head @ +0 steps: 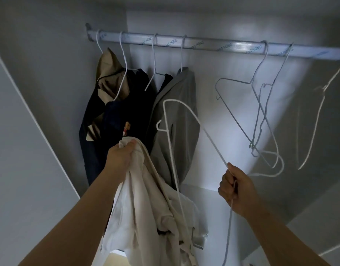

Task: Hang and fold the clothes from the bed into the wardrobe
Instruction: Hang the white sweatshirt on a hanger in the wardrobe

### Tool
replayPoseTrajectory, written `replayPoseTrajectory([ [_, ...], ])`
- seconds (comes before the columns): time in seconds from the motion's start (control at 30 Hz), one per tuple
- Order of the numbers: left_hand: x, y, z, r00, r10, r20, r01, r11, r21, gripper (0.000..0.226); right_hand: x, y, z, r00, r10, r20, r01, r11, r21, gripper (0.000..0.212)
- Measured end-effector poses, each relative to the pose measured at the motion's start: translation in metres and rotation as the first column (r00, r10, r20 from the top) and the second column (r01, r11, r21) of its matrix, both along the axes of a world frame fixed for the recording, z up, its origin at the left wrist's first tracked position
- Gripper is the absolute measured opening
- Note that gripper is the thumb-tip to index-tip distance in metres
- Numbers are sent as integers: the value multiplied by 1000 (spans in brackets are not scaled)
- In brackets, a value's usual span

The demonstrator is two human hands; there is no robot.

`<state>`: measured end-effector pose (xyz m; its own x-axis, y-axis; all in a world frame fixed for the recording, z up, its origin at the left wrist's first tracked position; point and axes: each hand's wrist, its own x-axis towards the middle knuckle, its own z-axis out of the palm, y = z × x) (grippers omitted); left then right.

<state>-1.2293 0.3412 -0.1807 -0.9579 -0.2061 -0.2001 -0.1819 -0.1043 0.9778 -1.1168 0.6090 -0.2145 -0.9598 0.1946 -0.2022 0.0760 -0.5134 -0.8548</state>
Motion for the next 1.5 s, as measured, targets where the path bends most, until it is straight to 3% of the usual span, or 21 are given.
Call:
replayPoseTrajectory([
  [0.1,-5,0,-2,999,-22,37,21,999,40,18,2,6,-10,991,130,42,-134,983,124,53],
  [0.23,-7,3,-4,999,-6,49,2,996,90,11,4,13,-23,963,252,93,-269,894,358,48],
  [0.53,-8,-2,-5,999,37,33,-38,998,50,14,12,17,-15,922,284,265,-379,804,458,59],
  [0.67,0,6,-4,995,-86,44,86,996,-7,20,6,-3,-8,874,298,383,-482,627,612,58],
  [0.83,25,24,-2,960,-277,49,274,959,68,13,-10,-40,-8,906,274,322,-423,589,689,37],
  [0.9,35,34,-2,939,-343,37,337,935,111,15,-18,-60,-10,925,275,261,-379,631,677,20],
  [1.03,49,37,-1,864,-504,-9,498,850,175,23,-28,-77,-16,940,273,204,-338,674,657,19],
  [1.13,48,15,2,743,-670,1,669,742,44,31,-26,-68,-20,954,213,212,-299,737,606,17],
  [1.2,48,-2,4,633,-772,65,770,618,-163,16,-24,-61,-17,965,151,214,-250,778,577,19],
  [1.23,47,-7,2,582,-801,141,791,518,-325,7,-24,-57,-15,970,129,206,-225,795,563,21],
  [1.3,46,-8,-2,510,-788,344,759,225,-611,12,-24,-52,-8,977,124,175,-203,802,562,26],
  [1.33,47,-5,-2,470,-779,416,748,102,-656,21,-23,-51,-5,977,138,164,-209,790,576,27],
  [1.37,47,1,-2,428,-787,445,773,63,-631,30,-23,-50,-1,976,153,157,-217,778,590,29],
  [1.43,50,13,4,418,-873,251,775,198,-600,31,-21,-48,4,975,169,146,-223,759,611,31],
  [1.47,49,19,9,447,-889,97,713,289,-639,29,-21,-47,7,977,165,138,-215,749,627,30],
  [1.5,44,23,12,477,-879,3,593,320,-739,29,-20,-45,11,979,155,129,-202,740,642,29],
])
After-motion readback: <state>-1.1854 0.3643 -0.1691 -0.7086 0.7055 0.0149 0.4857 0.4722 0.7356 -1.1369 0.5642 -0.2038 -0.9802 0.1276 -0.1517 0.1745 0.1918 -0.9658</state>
